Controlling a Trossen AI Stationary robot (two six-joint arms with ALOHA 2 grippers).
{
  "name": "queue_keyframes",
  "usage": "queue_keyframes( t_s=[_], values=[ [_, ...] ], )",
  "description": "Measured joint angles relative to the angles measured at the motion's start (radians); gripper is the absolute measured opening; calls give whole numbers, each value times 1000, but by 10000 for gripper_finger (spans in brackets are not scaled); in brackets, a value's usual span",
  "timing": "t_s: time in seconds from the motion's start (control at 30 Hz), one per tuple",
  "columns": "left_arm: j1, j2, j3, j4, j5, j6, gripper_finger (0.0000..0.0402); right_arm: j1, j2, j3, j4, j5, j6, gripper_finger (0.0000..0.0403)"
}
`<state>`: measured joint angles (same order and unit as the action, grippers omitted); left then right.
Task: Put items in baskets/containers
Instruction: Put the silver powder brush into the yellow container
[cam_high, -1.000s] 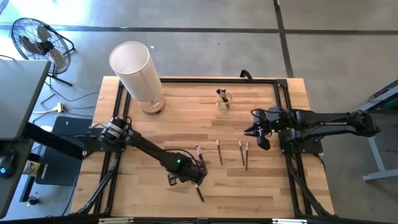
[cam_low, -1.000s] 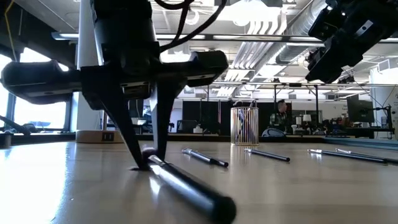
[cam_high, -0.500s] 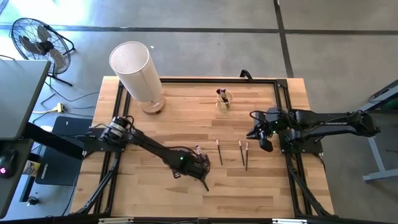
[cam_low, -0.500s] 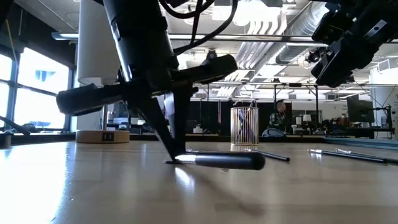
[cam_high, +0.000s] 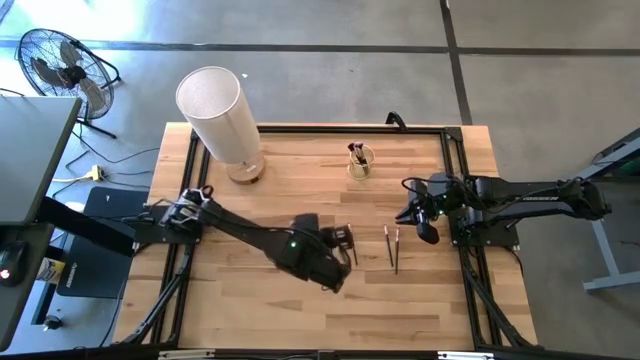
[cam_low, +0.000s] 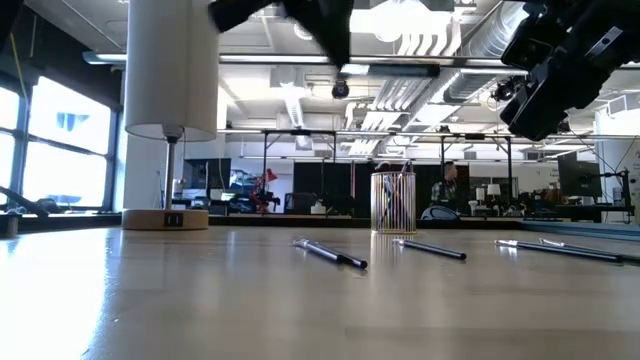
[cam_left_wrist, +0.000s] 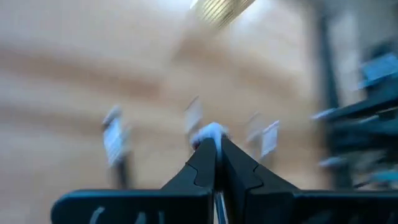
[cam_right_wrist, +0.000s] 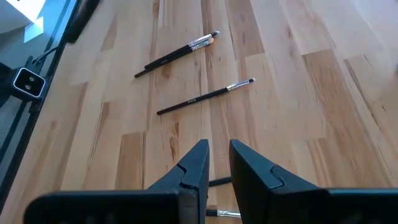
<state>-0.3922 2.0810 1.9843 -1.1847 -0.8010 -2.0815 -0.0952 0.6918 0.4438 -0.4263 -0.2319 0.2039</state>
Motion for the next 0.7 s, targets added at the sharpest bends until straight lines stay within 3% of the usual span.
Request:
queue_keyframes(
  t_s=[0.07, 0.13, 0.23, 0.3, 0.43, 0.63, 0.7],
  values=[
    [7, 0, 43, 29, -144, 137, 1, 0, 0, 0, 8, 0, 14, 57],
    [20, 0, 62, 142, -218, 362, 3, 0, -4, 0, 21, 0, 37, 57],
    [62, -1, 64, 297, -141, 846, 4, 0, -20, 0, 47, 0, 70, 57],
    [99, 2, 63, 400, -81, 1045, 3, 0, -35, 0, 48, 1, 85, 57],
    [167, -3, 40, 559, -109, 1266, 2, 0, -74, 0, 48, 26, 110, 57],
    [262, -27, -172, 724, -65, 1485, 2, 0, -133, 0, 65, 186, 125, 57],
    [299, -66, -273, 937, -7, 1587, 2, 0, -140, 0, 98, 253, 136, 57]
  ],
)
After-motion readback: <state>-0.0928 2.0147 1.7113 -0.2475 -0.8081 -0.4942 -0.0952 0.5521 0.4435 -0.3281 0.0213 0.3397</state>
